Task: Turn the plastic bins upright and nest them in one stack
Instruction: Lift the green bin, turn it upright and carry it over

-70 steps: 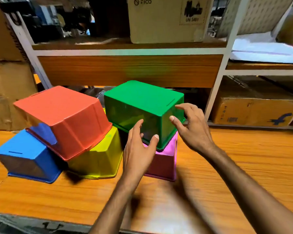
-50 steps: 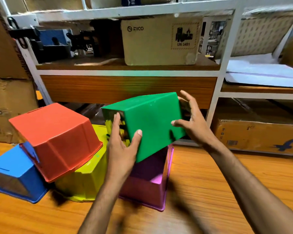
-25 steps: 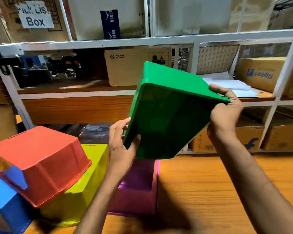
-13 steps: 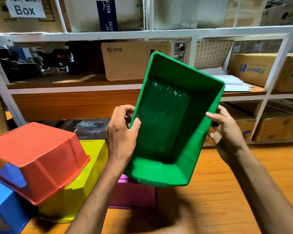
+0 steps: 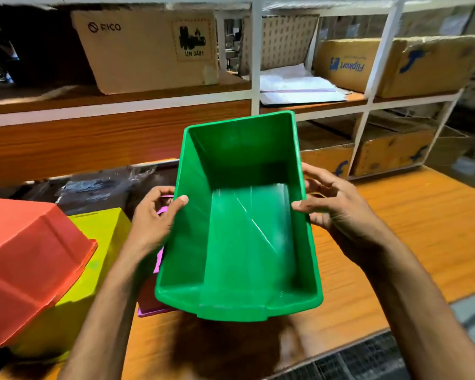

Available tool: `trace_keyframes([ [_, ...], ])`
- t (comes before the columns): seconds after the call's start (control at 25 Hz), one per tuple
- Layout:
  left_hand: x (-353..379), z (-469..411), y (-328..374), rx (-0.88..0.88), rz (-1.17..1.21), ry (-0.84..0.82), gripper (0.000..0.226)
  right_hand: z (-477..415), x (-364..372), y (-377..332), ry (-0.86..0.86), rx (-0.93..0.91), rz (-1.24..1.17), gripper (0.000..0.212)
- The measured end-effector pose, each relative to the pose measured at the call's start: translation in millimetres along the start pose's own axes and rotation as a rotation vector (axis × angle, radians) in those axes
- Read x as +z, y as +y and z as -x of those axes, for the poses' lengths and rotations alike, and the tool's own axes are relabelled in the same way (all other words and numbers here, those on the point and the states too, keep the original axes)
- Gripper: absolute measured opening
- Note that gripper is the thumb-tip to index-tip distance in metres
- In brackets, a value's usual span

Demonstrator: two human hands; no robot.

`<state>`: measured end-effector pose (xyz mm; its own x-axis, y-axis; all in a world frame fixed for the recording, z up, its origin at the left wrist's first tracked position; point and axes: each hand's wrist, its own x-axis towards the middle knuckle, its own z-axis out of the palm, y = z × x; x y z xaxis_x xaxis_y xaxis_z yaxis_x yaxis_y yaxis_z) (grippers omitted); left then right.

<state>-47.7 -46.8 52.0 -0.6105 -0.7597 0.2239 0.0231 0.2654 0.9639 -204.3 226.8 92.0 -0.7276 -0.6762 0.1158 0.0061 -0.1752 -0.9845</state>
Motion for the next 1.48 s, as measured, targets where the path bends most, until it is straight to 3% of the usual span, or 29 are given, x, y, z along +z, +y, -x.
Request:
trace_keyframes([
  [0.2,23.6,27.5,-3.4,-0.267,0.131,-0.279,0.017,22.7,-30.2,1.7,0.151,0.122,-0.043,0.068],
  [0.44,71.4,74.2,8.7,-0.386,0.233,-0.462,0.018,90.0,-84.0,5.9,0.353,0.278,-0.176,0.062],
  [0.68,161.4,163.8,1.6,-0.408,0.092,-0.469,0.025,193.0,-148.0,46.0,0.651,0.346,-0.047,0.054],
  [0.8,211.9,219.0,-7.8,-0.472,0.060,-0.555,0.024,261.6,-187.0,54.4,0.724,0.376,-0.002,0.050],
  [1.04,309.0,328.8,-3.9,-0.716,0.064,-0.760,0.013,400.1,-283.3,48.9,0.684,0.593,-0.382,0.048],
  [1.16,358.0,366.4,2.3,-0.769,-0.023,-0.888,0.021,454.6,-332.2,53.4,0.770,0.653,-0.530,0.024],
  [1.2,372.6,374.9,5.9,-0.800,-0.049,-0.924,0.027,468.4,-343.7,51.1,0.798,0.636,-0.566,0.025],
  [1.24,388.5,383.1,9.7,-0.845,-0.069,-0.955,0.033,483.1,-357.7,53.2,0.815,0.625,-0.600,0.048],
  [1.28,403.6,389.7,13.7,-0.884,-0.082,-0.992,0.037,494.6,-368.8,53.5,0.828,0.630,-0.620,0.057],
  [1.4,448.5,407.5,25.2,-0.943,-0.107,-1.085,0.037,514.0,-397.4,48.6,0.969,0.618,-0.668,0.016],
  [1.48,476.1,413.0,29.1,-0.927,-0.114,-1.104,0.035,523.8,-415.6,51.8,0.999,0.645,-0.658,0.018],
])
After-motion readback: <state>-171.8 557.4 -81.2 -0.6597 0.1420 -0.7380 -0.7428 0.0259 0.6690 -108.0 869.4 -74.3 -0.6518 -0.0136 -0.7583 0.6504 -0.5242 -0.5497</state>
